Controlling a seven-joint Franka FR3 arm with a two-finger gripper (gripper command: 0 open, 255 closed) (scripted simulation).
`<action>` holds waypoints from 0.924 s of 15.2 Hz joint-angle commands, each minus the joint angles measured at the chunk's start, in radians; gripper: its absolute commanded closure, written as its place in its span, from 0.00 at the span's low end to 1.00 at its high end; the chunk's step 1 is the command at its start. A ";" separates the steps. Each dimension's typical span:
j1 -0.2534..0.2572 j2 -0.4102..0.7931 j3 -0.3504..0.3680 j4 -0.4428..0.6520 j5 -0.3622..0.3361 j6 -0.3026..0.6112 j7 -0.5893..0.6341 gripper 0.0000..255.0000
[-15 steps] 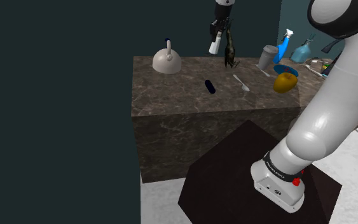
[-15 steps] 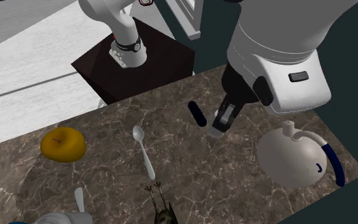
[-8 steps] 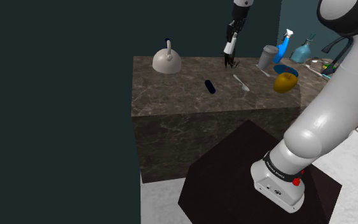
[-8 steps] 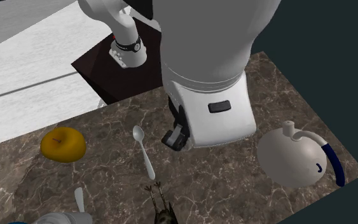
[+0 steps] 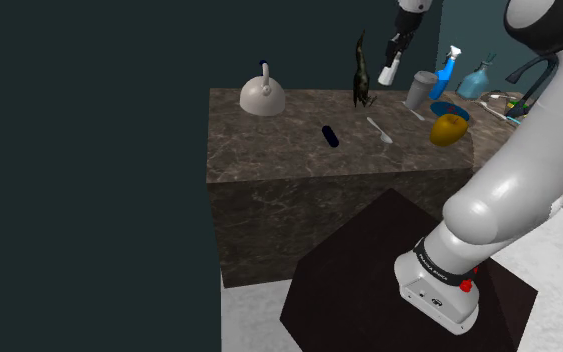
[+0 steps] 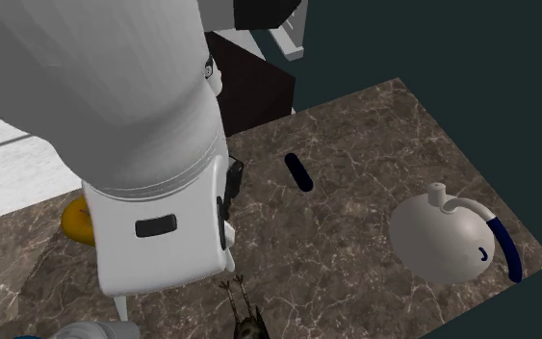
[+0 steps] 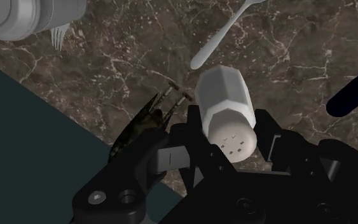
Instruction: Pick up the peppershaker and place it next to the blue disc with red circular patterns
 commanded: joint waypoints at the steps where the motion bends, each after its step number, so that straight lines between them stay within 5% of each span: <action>1: -0.024 0.003 -0.017 -0.001 0.007 0.006 -0.045 1.00; 14: -0.236 0.162 -0.122 0.191 0.120 -0.035 -0.369 1.00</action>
